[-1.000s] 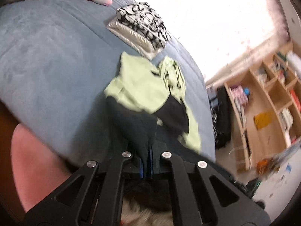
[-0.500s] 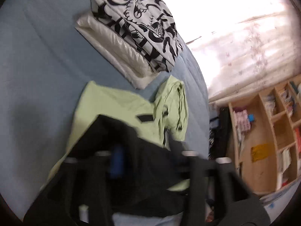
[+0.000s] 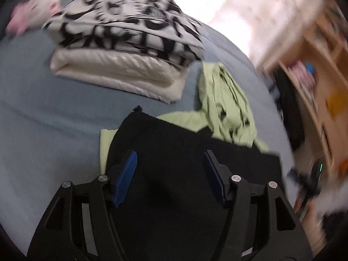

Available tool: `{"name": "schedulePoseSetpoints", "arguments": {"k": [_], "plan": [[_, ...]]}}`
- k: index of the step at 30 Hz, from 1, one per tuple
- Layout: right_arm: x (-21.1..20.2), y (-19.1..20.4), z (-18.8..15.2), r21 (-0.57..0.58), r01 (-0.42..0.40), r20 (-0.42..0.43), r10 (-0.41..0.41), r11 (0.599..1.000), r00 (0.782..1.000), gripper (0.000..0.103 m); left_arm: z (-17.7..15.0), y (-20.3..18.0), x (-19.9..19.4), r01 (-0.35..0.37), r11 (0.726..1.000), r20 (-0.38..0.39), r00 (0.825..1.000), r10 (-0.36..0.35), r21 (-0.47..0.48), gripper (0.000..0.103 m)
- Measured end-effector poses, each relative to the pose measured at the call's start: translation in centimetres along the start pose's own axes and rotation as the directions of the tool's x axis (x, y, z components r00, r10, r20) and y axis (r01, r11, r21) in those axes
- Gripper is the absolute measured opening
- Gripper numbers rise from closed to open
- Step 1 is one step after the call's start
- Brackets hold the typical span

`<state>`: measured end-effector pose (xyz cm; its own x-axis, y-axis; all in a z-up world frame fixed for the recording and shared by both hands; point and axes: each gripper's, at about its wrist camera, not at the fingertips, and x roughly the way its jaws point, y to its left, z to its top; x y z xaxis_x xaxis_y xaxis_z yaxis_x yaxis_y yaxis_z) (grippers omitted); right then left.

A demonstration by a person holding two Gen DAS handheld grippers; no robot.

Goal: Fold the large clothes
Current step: 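Lift the held hem and fold it toward the hood with both tools, release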

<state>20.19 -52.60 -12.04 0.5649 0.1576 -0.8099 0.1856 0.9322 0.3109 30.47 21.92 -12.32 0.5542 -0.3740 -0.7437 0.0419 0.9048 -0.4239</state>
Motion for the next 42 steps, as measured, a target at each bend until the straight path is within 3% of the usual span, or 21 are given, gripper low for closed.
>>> {"name": "schedulePoseSetpoints", "arguments": {"k": [6, 13, 15, 16, 17, 18, 20, 24, 26, 29, 32, 33, 36, 37, 38, 40, 42], "plan": [[3.4, -0.1, 1.2, 0.009, -0.051, -0.015, 0.051, 0.999, 0.999, 0.074, -0.2, 1.2, 2.7, -0.068, 0.995, -0.076, 0.994, 0.074, 0.077, 0.06], [10.4, 1.6, 2.7, -0.005, -0.01, -0.063, 0.01, 1.0, 0.998, 0.057, 1.1, 1.7, 7.5, -0.179, 0.977, -0.114, 0.975, 0.193, 0.118, 0.06], [11.4, 2.3, 2.5, -0.048, 0.037, -0.058, -0.039, 0.998, 0.998, 0.042, 1.4, 2.1, 8.7, -0.213, 0.971, -0.111, 0.968, 0.225, 0.112, 0.06], [11.5, 2.6, 2.3, -0.068, 0.057, -0.051, -0.061, 0.996, 0.997, 0.026, 1.5, 2.0, 9.1, -0.221, 0.97, -0.102, 0.968, 0.231, 0.105, 0.059], [11.7, 2.9, 2.2, -0.093, 0.078, -0.04, -0.082, 0.993, 0.996, 0.015, 1.6, 2.0, 9.1, -0.235, 0.967, -0.079, 0.967, 0.244, 0.1, 0.043], [11.3, 3.1, 2.0, -0.105, 0.085, -0.028, -0.089, 0.991, 0.996, 0.012, 1.6, 1.8, 9.1, -0.267, 0.958, -0.055, 0.96, 0.274, 0.106, 0.02], [10.2, 3.5, 1.7, -0.124, 0.11, 0.024, -0.108, 0.986, 0.994, 0.008, 1.4, 1.2, 9.0, -0.305, 0.944, -0.02, 0.951, 0.31, 0.124, 0.012], [6.6, 5.3, 2.0, -0.13, 0.145, 0.193, -0.118, 0.981, 0.974, 0.006, 1.0, -1.4, 6.7, -0.378, 0.913, 0.153, 0.922, 0.356, 0.155, 0.005], [6.6, 6.5, 2.9, -0.132, 0.188, 0.245, -0.152, 0.973, 0.958, 0.006, 1.5, -2.5, 6.2, -0.404, 0.904, 0.194, 0.907, 0.374, 0.142, 0.005], [9.0, 6.4, 4.3, -0.107, 0.228, 0.212, -0.202, 0.968, 0.956, 0.006, 2.3, -2.7, 7.1, -0.426, 0.896, 0.204, 0.895, 0.397, 0.124, 0.005], [13.5, 5.9, 4.4, -0.114, 0.285, 0.11, -0.273, 0.952, 0.956, 0.007, 2.3, -2.0, 10.1, -0.486, 0.865, 0.144, 0.872, 0.469, 0.125, 0.005], [14.9, 5.7, 4.4, -0.113, 0.299, 0.071, -0.293, 0.947, 0.954, 0.01, 2.0, -1.6, 11.5, -0.504, 0.855, 0.113, 0.863, 0.492, 0.123, 0.006], [15.0, 5.5, 4.7, -0.057, 0.286, 0.074, -0.282, 0.956, 0.957, 0.019, 1.5, -1.3, 13.0, -0.532, 0.839, 0.097, 0.847, 0.523, 0.119, 0.009], [14.5, 5.6, 4.9, -0.04, 0.281, 0.081, -0.277, 0.959, 0.957, 0.029, 1.6, -1.6, 12.7, -0.539, 0.834, 0.1, 0.842, 0.53, 0.118, 0.01], [13.6, 5.8, 4.9, -0.023, 0.274, 0.102, -0.271, 0.961, 0.957, 0.043, 1.7, -1.7, 12.4, -0.536, 0.837, 0.094, 0.844, 0.528, 0.113, 0.01], [11.3, 6.6, 4.9, -0.005, 0.285, 0.173, -0.28, 0.958, 0.944, 0.054, 1.8, -2.0, 11.2, -0.528, 0.843, 0.098, 0.849, 0.519, 0.106, 0.01], [9.2, 8.2, 4.2, -0.013, 0.293, 0.24, -0.281, 0.956, 0.929, 0.055, 1.8, -2.8, 9.1, -0.548, 0.832, 0.154, 0.832, 0.532, 0.087, 0.01]]}}
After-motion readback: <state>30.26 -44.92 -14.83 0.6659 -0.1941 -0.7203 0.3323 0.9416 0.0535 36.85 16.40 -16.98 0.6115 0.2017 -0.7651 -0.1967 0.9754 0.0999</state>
